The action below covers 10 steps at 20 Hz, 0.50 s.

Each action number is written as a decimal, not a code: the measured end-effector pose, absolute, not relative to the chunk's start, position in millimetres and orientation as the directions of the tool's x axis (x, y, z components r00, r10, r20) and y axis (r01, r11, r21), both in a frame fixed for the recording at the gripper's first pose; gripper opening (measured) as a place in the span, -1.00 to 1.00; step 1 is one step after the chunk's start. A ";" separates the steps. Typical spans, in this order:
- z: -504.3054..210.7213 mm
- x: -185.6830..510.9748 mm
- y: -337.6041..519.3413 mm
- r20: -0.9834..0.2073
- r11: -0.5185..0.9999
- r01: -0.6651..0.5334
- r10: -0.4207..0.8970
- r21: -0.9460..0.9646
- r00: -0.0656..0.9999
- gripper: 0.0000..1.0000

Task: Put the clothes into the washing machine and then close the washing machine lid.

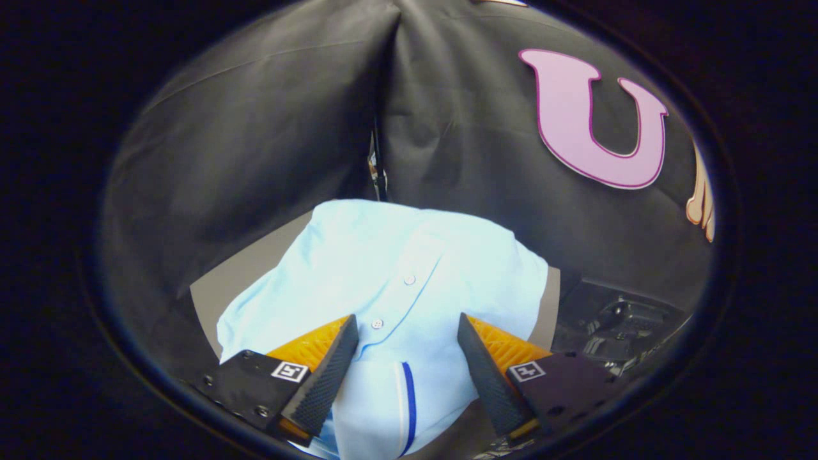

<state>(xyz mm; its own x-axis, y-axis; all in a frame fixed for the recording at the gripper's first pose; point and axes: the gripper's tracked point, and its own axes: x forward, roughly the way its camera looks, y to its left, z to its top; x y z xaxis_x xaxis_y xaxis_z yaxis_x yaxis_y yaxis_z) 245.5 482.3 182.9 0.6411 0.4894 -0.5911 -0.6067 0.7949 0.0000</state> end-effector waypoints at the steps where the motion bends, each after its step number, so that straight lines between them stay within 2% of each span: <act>1: 181.8 246.2 483.6 -0.590 0.792 -0.610 0.493 0.001 0.639 0.96; 4: 182.8 242.5 487.3 -0.578 0.776 -0.631 0.513 -0.005 0.635 0.54; 5: 182.5 243.3 487.1 -0.581 0.776 -0.631 0.511 -0.005 0.633 0.55; 9: 181.6 242.4 493.6 -0.575 0.785 -0.617 0.526 0.045 0.627 -0.43; 10: 181.6 244.0 491.6 -0.572 0.776 -0.629 0.532 0.035 0.624 -0.43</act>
<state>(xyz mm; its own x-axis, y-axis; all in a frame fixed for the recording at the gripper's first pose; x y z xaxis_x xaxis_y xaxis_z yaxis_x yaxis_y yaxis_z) 244.0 491.6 181.6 0.6243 0.5318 -0.5722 -0.6295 0.7762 0.0346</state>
